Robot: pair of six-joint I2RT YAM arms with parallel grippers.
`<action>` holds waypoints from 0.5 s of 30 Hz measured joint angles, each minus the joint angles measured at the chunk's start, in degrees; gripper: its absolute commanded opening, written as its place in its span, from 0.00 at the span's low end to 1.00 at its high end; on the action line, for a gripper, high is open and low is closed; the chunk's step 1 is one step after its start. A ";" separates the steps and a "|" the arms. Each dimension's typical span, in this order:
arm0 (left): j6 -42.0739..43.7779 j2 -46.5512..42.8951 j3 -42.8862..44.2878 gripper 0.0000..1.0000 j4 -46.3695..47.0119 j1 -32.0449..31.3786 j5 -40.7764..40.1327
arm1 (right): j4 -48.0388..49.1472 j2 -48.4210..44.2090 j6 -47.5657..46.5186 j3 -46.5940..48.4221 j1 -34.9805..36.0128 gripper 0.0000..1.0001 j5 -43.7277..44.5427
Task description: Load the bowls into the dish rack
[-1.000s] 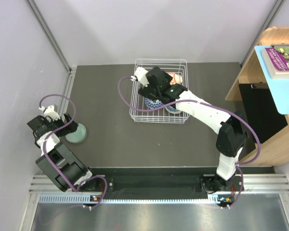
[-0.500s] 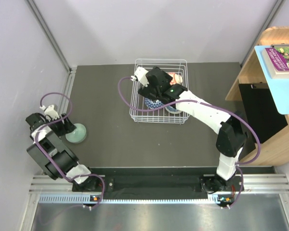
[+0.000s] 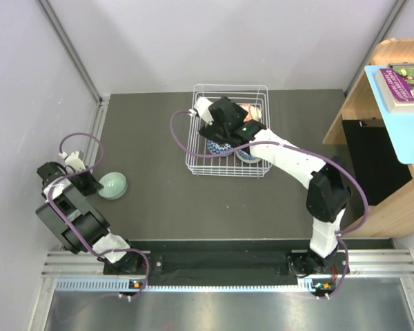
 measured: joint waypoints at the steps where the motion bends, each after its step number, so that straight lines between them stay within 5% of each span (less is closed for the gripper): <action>1: 0.00 0.00 0.00 0.00 -0.02 0.02 0.07 | -0.02 0.52 0.00 0.00 -0.35 1.00 0.20; 15: 2.95 -10.21 -2.36 0.00 -1.75 0.02 7.19 | 0.61 9.77 -0.48 0.13 -6.27 1.00 6.38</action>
